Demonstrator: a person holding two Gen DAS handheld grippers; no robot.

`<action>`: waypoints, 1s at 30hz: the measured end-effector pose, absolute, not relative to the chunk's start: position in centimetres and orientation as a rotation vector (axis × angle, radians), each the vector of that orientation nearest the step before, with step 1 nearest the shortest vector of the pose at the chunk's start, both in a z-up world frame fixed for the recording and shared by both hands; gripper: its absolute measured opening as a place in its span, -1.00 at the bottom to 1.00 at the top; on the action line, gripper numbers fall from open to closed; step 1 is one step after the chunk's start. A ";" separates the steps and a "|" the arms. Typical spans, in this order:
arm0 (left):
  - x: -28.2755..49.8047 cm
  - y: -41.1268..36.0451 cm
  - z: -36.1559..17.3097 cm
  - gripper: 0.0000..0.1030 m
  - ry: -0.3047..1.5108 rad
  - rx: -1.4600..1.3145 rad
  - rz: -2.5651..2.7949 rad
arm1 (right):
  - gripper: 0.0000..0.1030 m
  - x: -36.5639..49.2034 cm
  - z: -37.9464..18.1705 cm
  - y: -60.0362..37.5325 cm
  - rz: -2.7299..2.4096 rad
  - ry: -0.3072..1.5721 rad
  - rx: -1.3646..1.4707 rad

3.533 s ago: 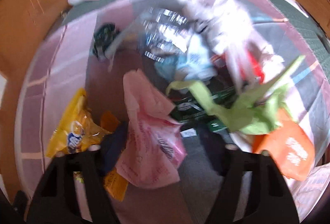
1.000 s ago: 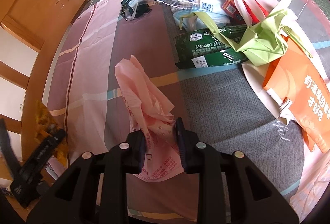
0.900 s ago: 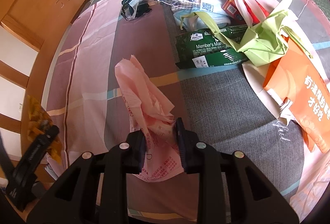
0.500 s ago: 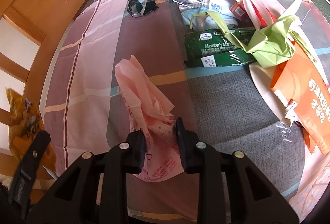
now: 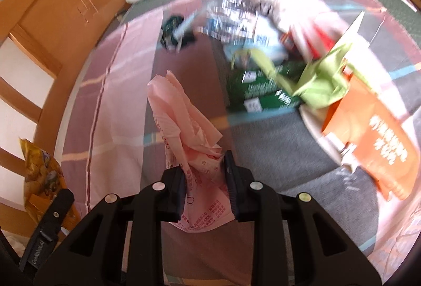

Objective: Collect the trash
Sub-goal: 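Lift both held items and carry them toward the white basket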

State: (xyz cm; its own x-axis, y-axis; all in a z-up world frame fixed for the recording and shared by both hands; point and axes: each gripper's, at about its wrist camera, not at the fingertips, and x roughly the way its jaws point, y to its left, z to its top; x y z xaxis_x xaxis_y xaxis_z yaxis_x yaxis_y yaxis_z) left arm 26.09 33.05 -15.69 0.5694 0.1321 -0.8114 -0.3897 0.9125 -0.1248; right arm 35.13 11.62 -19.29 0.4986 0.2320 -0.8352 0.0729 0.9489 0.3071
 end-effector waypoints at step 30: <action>25.4 26.6 -14.4 0.53 0.914 -0.463 -0.234 | -0.47 14.2 -7.2 -7.4 -0.108 0.840 0.268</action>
State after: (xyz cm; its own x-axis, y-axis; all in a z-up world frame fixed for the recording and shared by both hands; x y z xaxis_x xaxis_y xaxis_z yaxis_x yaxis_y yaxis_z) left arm 25.44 26.62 -14.35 0.5946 -0.3857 -0.7054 0.0001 0.8775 -0.4796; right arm 14.16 -7.39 -7.22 0.6643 0.0114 -0.7474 0.1997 0.9608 0.1921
